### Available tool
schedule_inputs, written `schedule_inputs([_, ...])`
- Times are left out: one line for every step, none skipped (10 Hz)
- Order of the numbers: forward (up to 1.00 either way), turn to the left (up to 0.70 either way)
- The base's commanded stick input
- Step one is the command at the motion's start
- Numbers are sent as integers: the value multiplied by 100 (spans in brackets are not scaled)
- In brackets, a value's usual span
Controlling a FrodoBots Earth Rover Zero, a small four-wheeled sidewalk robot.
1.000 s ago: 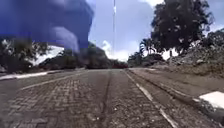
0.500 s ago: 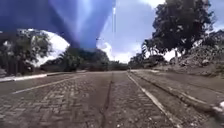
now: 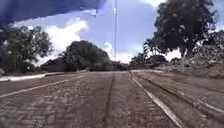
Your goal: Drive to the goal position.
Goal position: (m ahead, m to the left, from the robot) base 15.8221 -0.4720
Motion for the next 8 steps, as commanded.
schedule_inputs([73, 0])
schedule_inputs([81, 0])
schedule_inputs([85, 0])
schedule_inputs([85, 0])
schedule_inputs([85, 0])
schedule_inputs([85, 0])
schedule_inputs([85, 0])
schedule_inputs([85, 0])
